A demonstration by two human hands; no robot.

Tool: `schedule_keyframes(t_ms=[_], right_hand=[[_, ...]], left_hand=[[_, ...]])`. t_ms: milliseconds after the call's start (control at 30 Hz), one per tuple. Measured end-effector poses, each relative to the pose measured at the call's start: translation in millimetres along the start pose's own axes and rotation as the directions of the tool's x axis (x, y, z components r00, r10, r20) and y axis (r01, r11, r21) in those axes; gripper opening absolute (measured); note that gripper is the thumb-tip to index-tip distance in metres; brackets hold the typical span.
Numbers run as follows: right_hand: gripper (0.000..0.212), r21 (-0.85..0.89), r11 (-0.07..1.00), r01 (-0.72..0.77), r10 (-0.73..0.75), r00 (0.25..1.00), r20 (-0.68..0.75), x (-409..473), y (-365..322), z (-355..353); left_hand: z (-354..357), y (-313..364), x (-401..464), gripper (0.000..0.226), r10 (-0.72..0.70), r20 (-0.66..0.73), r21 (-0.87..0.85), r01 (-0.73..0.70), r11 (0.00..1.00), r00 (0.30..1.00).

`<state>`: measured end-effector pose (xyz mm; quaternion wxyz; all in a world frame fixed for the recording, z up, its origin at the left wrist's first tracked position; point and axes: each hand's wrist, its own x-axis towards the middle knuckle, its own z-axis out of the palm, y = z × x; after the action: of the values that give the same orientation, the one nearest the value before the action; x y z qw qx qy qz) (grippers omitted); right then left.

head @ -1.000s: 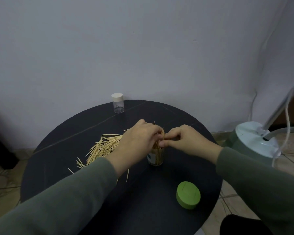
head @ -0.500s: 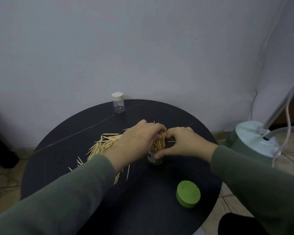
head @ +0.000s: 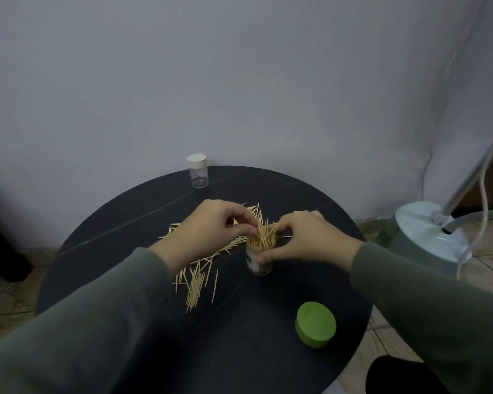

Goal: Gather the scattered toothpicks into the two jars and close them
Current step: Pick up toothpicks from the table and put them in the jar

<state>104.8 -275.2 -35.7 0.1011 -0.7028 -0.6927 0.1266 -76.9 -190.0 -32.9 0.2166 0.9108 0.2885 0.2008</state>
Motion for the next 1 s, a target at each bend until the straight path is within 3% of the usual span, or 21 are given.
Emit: schedule_keyframes(t_ms=[167,267,333,400,500,733,900,1000], right_hand=[[0.053,0.017,1.000,-0.010,0.011,1.000,-0.010,1.6,2.3,2.4],[0.055,0.028,0.999,-0.025,0.025,1.000,-0.006,1.8,2.1,3.1],[0.041,0.053,0.999,-0.014,0.015,1.000,-0.017,0.6,2.2,3.0],[0.032,0.056,0.998,-0.008,0.010,1.000,-0.027,-0.3,2.8,2.1],[0.048,0.062,0.997,-0.043,0.044,0.999,-0.009,0.4,5.5,1.7],[0.059,0.055,0.998,-0.044,0.045,0.999,-0.009,0.5,5.5,4.7],[0.044,0.063,0.998,-0.013,0.015,0.999,-0.033,1.5,6.8,6.1],[0.038,0.044,0.999,-0.015,0.016,0.999,-0.036,3.1,8.1,6.0]], left_hand=[[20.4,11.9,2.3,0.012,0.022,-0.039,-0.054,-0.024,0.998,0.999],[25.0,11.6,1.8,0.024,0.119,-0.111,0.073,-0.111,0.991,0.987],[22.3,10.5,0.2,0.039,0.205,-0.166,0.147,-0.182,0.972,0.965],[20.4,9.8,-1.4,0.049,0.341,-0.127,0.290,-0.294,0.911,0.931],[25.1,9.9,-3.5,0.054,0.451,0.000,0.471,-0.398,0.787,0.892],[24.9,-3.6,-3.8,0.051,0.392,0.054,0.496,-0.366,0.787,0.918],[24.9,-7.6,-11.9,0.054,0.270,-0.004,0.291,-0.258,0.921,0.963],[27.2,-7.6,-16.7,0.057,0.303,0.038,0.323,-0.299,0.898,0.952]])
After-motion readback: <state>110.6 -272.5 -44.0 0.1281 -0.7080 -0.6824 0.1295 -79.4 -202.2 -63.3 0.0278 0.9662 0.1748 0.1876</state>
